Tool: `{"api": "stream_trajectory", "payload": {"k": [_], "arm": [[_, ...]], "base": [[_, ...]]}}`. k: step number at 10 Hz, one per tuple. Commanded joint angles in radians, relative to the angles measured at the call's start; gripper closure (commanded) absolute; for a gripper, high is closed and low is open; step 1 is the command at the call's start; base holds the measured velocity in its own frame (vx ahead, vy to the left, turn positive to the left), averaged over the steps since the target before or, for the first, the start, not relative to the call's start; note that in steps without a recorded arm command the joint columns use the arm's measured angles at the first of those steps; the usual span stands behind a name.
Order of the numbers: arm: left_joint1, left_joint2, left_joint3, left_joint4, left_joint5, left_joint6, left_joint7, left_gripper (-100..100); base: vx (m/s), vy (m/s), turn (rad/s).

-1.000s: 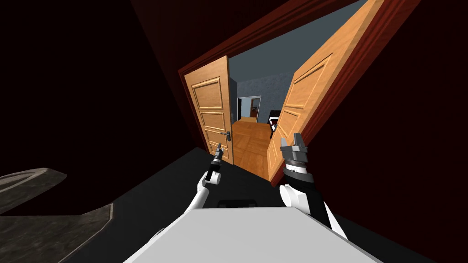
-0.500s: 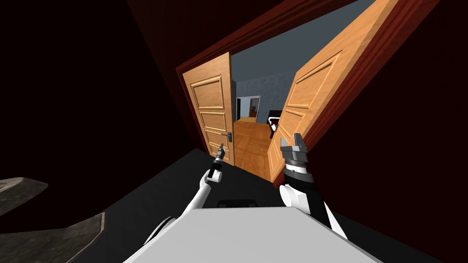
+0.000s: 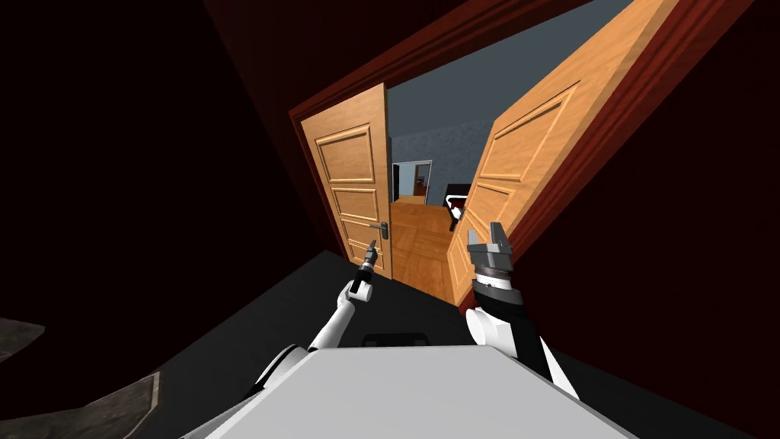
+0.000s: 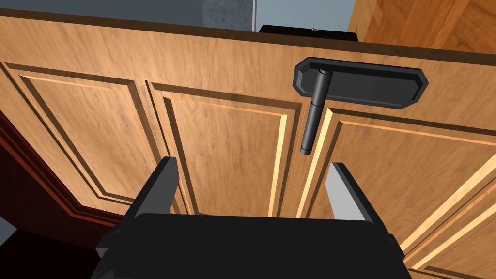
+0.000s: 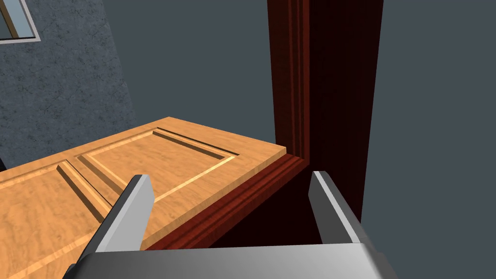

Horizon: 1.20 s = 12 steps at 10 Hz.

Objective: Push the door open

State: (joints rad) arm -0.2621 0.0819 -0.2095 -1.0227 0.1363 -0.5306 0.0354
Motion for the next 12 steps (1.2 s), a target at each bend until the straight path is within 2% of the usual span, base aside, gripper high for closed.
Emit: {"api": "stream_trajectory", "payload": {"k": [1,7,12], "arm": [[-0.027,0.002,-0.006,0.036,0.001,0.008,0.007,-100],[-0.123,-0.008,-0.027,0.184,0.003,0.014,0.025,-100],[-0.191,-0.018,-0.042,0.289,0.004,0.019,0.038,-100]], "base": [[0.075,0.103,-0.049],[0.081,0.104,-0.043],[0.070,0.094,-0.040]]}}
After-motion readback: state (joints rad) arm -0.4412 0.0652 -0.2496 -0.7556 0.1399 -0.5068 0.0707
